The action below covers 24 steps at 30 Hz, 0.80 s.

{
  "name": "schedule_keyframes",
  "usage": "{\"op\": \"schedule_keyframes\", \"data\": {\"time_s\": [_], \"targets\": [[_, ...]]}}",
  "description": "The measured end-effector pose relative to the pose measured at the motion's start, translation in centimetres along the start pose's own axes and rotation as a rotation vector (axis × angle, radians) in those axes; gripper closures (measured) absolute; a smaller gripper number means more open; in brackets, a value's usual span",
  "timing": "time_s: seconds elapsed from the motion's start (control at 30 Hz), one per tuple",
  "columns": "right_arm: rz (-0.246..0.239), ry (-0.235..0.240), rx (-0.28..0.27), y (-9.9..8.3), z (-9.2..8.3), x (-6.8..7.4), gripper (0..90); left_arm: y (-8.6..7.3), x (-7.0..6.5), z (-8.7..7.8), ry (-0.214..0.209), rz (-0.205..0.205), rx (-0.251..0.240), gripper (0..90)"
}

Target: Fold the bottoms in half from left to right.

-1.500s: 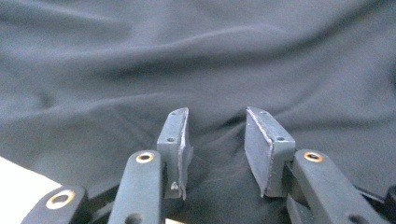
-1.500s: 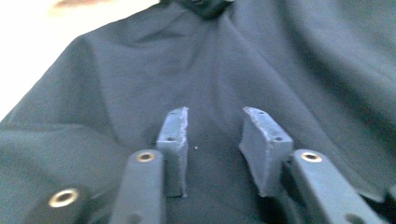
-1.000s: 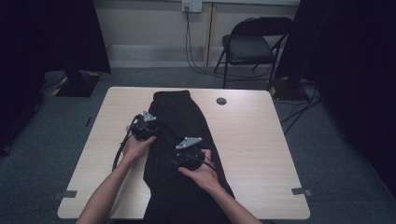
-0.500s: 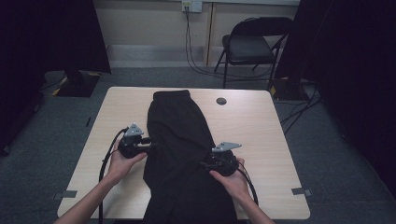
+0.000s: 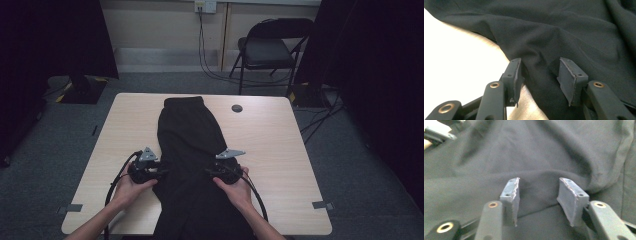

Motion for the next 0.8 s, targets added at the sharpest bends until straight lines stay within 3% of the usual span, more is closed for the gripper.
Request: {"op": "schedule_keyframes", "data": {"time_s": [0.1, 0.2, 0.23, 0.4, 0.57, 0.6, 0.7, 0.8], "targets": [[-0.061, -0.051, 0.001, -0.1, -0.1, 0.0, 64.8, 0.1, -0.1, 0.1, 0.023, 0.032, 0.002, 53.9], [-0.089, -0.06, 0.009, -0.1, -0.3, 0.0, 85.8, 0.0, 0.2, 0.1, 0.018, 0.004, -0.002, 53.9], [-0.1, -0.069, 0.009, -0.1, -0.3, 0.0, 88.0, -0.1, 0.3, 0.1, 0.023, -0.009, -0.002, 53.9], [-0.101, -0.085, 0.018, 0.1, -1.4, -0.6, 89.5, -0.3, 0.9, 0.0, 0.05, -0.003, 0.0, 54.0], [-0.097, -0.127, -0.022, 1.2, -4.4, -2.5, 89.9, -0.4, 1.1, 0.0, 0.05, -0.023, 0.002, 54.0], [-0.097, -0.153, -0.026, 1.2, -4.9, -3.0, 90.0, -0.4, 1.1, 0.0, 0.051, -0.022, 0.002, 53.9], [-0.105, -0.143, 0.022, 0.1, -5.7, -4.0, 90.0, -0.3, 1.0, 0.1, 0.052, -0.022, 0.0, 54.0], [-0.154, -0.156, 0.04, -1.1, -5.3, -3.6, 87.1, -0.3, 0.9, 0.1, 0.044, -0.035, -0.004, 54.0]]}}
Point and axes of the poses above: each handheld gripper's, and its own axes: z roughly forward along the jaws, y roughly out of its top, x roughly to its left, the point moved 6 cm from there along z, roughly forward along the jaws, and after that the axes turned 13 degrees about z, right-handed, at the moved point
